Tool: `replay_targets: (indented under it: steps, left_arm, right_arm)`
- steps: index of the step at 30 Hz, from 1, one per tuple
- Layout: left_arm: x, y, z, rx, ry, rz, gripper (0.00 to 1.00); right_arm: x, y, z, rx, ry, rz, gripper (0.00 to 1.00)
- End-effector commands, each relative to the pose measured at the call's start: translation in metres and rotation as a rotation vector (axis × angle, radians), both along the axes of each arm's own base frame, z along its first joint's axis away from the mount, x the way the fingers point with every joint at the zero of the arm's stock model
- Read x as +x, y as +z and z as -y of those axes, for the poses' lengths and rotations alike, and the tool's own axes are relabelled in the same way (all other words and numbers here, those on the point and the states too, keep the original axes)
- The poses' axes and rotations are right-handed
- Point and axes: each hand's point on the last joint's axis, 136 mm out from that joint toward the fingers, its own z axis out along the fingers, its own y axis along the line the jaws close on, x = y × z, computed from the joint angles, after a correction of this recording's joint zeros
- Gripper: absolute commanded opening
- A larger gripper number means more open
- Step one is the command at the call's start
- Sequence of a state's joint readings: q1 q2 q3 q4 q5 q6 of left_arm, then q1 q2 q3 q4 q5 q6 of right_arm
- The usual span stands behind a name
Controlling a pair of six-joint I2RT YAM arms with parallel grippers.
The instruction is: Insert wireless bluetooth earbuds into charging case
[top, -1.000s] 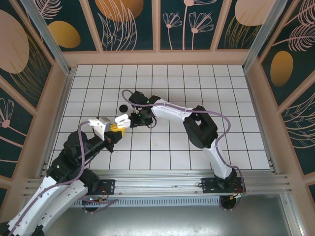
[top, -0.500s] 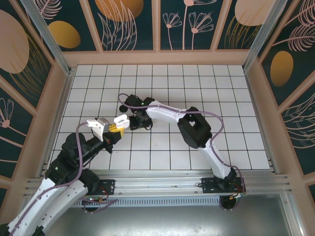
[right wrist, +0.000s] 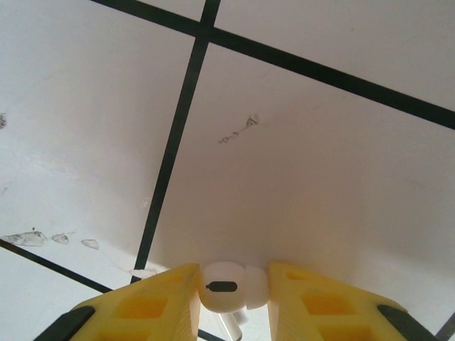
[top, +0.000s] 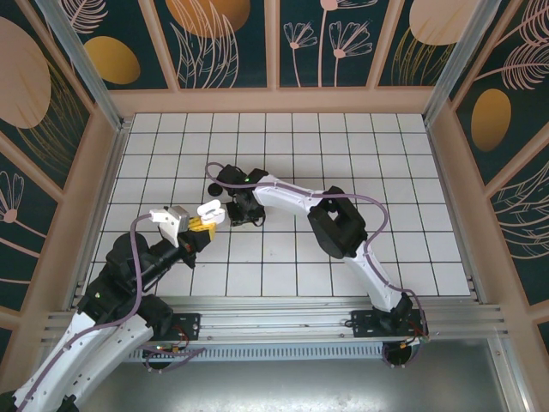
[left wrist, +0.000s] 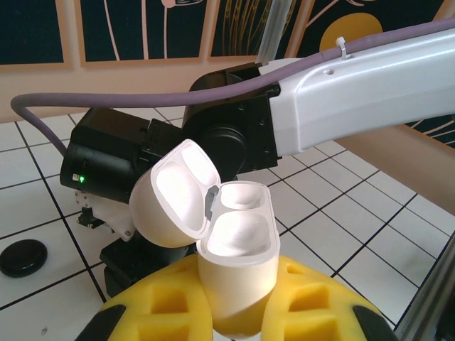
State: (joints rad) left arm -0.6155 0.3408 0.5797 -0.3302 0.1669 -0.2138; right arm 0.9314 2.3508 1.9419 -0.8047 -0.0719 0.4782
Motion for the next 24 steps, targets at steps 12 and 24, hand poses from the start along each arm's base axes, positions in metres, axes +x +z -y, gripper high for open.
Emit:
replay_targets:
  steps: [12,24]
  left_arm:
    - [0.0,0.006,0.006,-0.051,-0.026,0.018,0.0]
    - [0.004,0.02,0.023,-0.15,-0.093,0.119,0.0]
  right_arm:
    - [0.022,0.068,0.02,0.057,-0.135,0.227,0.21]
    - [0.029,0.18,0.062,0.259,-0.296,0.518,0.2]
